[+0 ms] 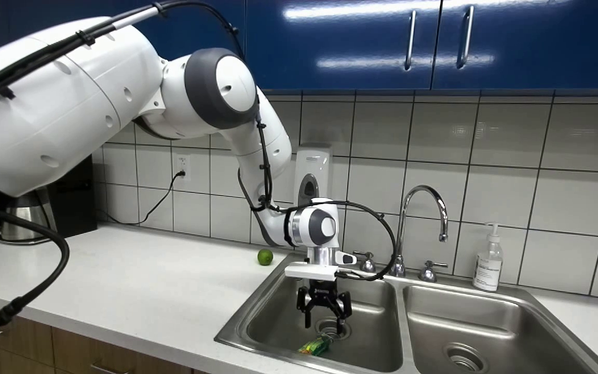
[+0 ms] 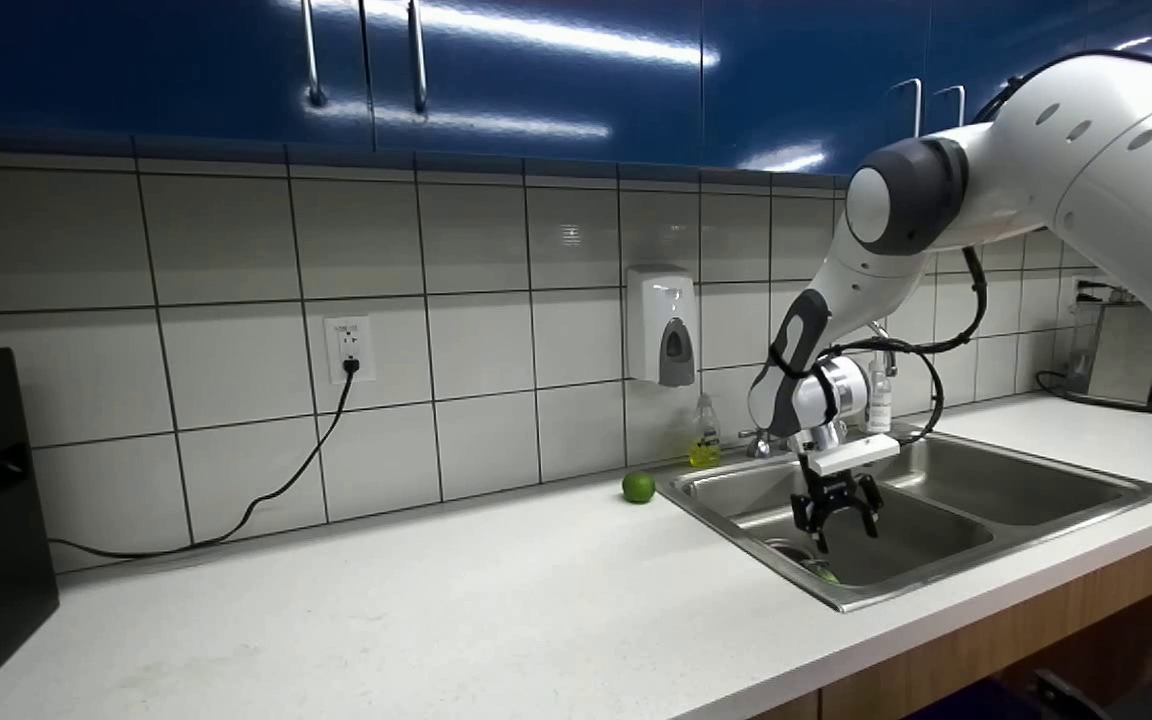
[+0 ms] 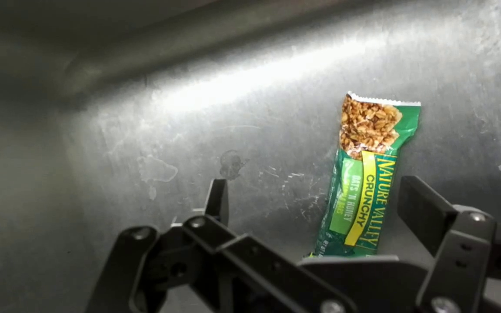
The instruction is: Remove the green packet from the sink and put it on the counter
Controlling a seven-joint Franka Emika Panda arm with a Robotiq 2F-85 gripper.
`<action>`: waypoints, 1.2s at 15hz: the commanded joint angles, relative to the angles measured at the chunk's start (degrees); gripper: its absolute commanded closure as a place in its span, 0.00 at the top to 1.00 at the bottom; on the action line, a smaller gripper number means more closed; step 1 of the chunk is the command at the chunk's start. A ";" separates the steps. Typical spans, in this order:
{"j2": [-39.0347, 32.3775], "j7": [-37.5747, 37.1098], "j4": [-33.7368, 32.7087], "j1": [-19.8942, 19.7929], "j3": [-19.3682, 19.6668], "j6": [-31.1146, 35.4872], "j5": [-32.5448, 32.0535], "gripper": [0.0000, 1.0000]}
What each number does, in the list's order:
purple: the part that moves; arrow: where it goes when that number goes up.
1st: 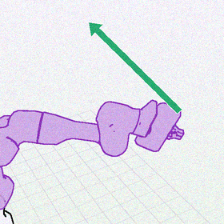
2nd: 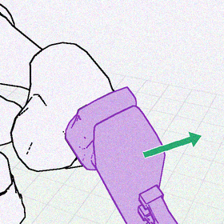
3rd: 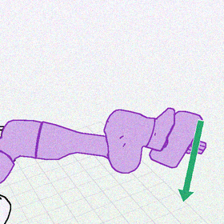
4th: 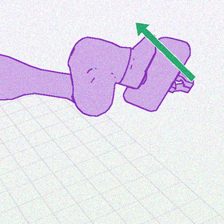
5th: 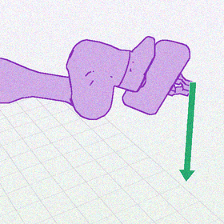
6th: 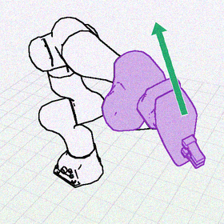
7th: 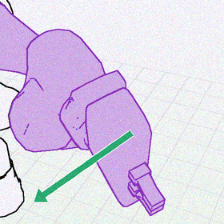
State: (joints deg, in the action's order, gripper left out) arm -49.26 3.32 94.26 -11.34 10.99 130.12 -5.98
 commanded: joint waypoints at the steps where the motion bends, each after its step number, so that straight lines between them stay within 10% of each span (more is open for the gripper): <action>1: -0.51 -4.00 -0.03 -0.38 -0.18 0.94 1.35 1.00; 18: -6.53 -13.32 -3.08 2.02 0.68 7.14 5.44 1.00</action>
State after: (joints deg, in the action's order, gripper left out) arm -54.39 -7.67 92.65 -10.49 10.95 135.94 -0.31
